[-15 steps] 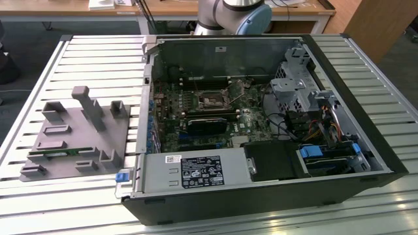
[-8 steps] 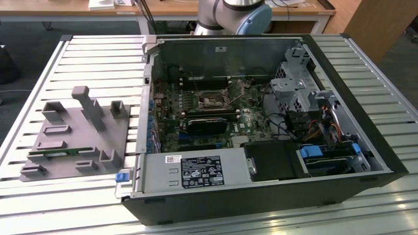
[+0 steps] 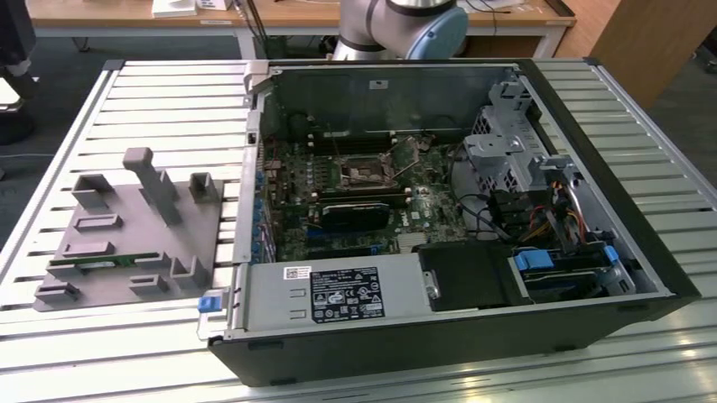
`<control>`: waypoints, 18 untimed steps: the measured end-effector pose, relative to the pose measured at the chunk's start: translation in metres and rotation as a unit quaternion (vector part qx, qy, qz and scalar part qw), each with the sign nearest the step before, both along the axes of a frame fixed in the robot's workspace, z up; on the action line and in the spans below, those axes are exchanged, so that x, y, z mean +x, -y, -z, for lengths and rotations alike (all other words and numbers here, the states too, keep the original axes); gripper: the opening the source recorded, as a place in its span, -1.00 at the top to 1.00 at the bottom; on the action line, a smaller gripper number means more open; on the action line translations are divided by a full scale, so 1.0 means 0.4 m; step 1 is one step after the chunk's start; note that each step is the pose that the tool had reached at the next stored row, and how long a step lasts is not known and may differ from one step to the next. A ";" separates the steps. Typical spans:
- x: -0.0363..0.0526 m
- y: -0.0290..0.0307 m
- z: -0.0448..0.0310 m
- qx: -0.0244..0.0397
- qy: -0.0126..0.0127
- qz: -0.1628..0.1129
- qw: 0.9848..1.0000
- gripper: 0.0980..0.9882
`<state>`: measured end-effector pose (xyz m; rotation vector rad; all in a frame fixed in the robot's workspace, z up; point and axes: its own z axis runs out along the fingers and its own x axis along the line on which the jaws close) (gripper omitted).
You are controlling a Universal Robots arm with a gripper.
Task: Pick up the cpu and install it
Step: 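Pick up the cpu and move it towards the insertion slot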
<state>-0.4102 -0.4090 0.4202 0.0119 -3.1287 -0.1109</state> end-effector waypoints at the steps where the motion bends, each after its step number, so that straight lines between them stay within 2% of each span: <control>1: 0.009 0.000 0.000 0.000 0.000 0.000 1.000 0.02; 18: 0.183 0.000 0.004 0.000 0.001 0.000 1.000 0.02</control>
